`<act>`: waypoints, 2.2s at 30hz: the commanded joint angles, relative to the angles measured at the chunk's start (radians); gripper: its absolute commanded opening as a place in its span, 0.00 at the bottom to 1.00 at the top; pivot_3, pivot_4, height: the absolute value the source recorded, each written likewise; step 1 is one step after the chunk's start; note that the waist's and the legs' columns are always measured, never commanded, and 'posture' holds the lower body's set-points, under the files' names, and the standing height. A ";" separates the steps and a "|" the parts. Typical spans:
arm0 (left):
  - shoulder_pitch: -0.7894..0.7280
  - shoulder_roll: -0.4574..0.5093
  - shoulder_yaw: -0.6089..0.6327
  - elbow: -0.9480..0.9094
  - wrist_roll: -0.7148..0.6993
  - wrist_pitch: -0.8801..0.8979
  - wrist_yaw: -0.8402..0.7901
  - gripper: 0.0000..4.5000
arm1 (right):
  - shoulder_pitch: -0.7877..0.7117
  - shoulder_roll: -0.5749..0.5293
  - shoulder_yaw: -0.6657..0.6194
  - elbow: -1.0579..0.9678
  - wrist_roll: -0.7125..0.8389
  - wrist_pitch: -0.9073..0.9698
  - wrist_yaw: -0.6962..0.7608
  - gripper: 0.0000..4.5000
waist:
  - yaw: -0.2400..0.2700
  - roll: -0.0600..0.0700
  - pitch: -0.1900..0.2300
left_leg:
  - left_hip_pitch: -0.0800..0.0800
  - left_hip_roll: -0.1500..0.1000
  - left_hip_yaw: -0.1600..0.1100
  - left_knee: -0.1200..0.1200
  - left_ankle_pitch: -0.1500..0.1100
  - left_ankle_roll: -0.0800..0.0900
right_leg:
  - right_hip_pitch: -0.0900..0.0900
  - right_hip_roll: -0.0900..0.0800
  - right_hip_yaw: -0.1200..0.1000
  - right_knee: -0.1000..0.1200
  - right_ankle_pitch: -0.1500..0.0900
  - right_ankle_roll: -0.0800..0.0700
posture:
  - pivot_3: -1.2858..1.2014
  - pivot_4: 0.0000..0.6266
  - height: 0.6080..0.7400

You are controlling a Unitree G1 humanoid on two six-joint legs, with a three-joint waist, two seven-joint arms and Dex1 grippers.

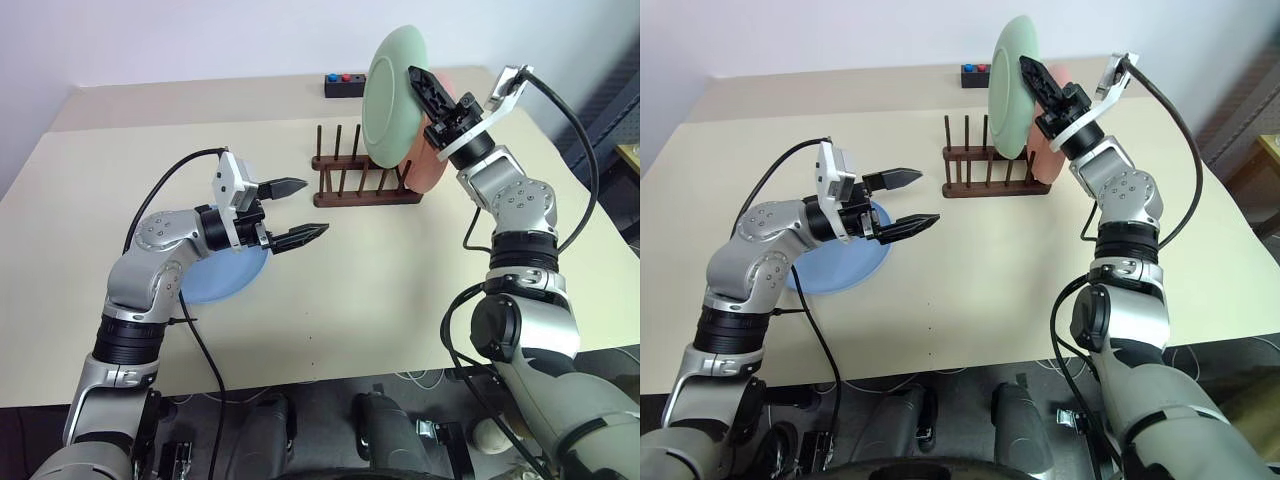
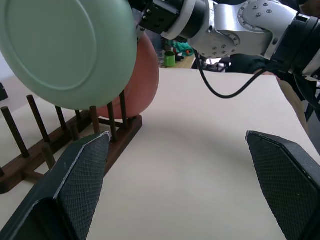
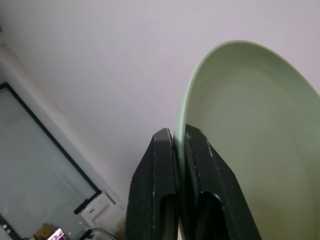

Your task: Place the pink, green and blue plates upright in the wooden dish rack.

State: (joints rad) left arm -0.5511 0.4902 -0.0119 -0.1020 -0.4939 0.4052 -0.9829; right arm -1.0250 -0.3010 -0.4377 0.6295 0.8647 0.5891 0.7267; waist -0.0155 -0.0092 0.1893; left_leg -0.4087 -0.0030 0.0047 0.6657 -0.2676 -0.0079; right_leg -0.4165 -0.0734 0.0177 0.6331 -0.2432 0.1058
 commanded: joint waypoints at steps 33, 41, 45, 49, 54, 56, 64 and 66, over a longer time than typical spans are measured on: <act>-0.005 0.009 0.026 -0.044 -0.043 -0.008 -0.008 1.00 | 0.014 -0.004 0.031 -0.251 -0.033 -0.019 0.015 0.99 | -0.001 0.000 0.000 | 0.000 0.000 0.000 0.000 0.000 0.000 | 0.000 0.000 0.000 0.000 0.000 0.000 | 0.52 0.24 1.00; -0.026 0.033 0.074 -0.016 -0.051 0.016 0.021 1.00 | 0.132 -0.125 0.136 -0.558 -0.118 -0.081 0.122 0.99 | 0.003 0.000 0.000 | 0.000 0.000 0.000 0.000 0.000 0.000 | 0.000 0.000 0.000 0.000 0.000 0.000 | 0.52 0.24 1.00; -0.073 0.113 0.137 0.047 -0.036 0.041 0.046 1.00 | 0.261 -0.229 0.163 -0.681 -0.115 -0.082 0.221 0.99 | 0.001 0.000 0.000 | 0.000 0.000 -0.001 0.000 0.000 0.000 | 0.001 0.000 -0.001 -0.001 0.000 0.000 | 0.52 0.24 1.00; -0.162 0.251 0.232 0.213 -0.016 0.069 0.077 1.00 | 0.416 -0.373 0.156 -0.824 -0.060 -0.025 0.342 0.99 | -0.001 -0.001 0.001 | 0.000 0.000 -0.001 0.000 0.000 0.000 | 0.000 0.001 -0.001 -0.001 0.000 0.000 | 0.52 0.24 1.00; -0.239 0.385 0.226 0.398 0.020 0.276 0.122 1.00 | 0.480 -0.427 0.166 -0.888 -0.053 -0.014 0.355 0.99 | -0.003 -0.001 0.001 | 0.001 0.001 -0.001 -0.001 0.000 0.000 | 0.000 0.002 -0.001 -0.001 0.000 0.000 | 0.52 0.24 1.00; -0.271 0.408 0.221 0.452 0.040 0.332 0.153 1.00 | 0.485 -0.431 0.168 -0.892 -0.052 -0.009 0.348 0.99 | -0.001 -0.001 0.001 | 0.001 0.000 -0.001 0.000 0.000 0.000 | 0.000 0.002 -0.001 0.000 0.000 0.000 | 0.52 0.24 1.00; -0.432 0.542 0.129 0.595 0.083 0.712 0.154 1.00 | 0.548 -0.404 0.179 -0.941 -0.009 -0.008 0.348 0.99 | 0.002 -0.013 0.005 | -0.001 0.000 -0.002 0.000 0.000 0.000 | 0.000 0.000 -0.002 -0.001 -0.001 0.001 | 0.52 0.24 1.00; -0.411 0.566 0.096 0.577 0.096 0.754 0.133 1.00 | 0.557 -0.405 0.166 -0.954 0.042 0.016 0.360 0.99 | 0.003 -0.013 0.005 | -0.001 0.000 -0.001 0.000 0.000 0.000 | 0.000 0.000 -0.002 -0.001 -0.001 0.001 | 0.52 0.24 1.00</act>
State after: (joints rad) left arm -0.9696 1.0225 0.1040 0.5015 -0.4037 1.1201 -0.8300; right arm -0.4704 -0.7034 -0.2414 -0.2766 0.8467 0.5961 1.0716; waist -0.0130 -0.0217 0.1942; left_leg -0.4100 -0.0031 0.0027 0.6656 -0.2679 -0.0076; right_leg -0.4170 -0.0731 0.0155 0.6326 -0.2441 0.1070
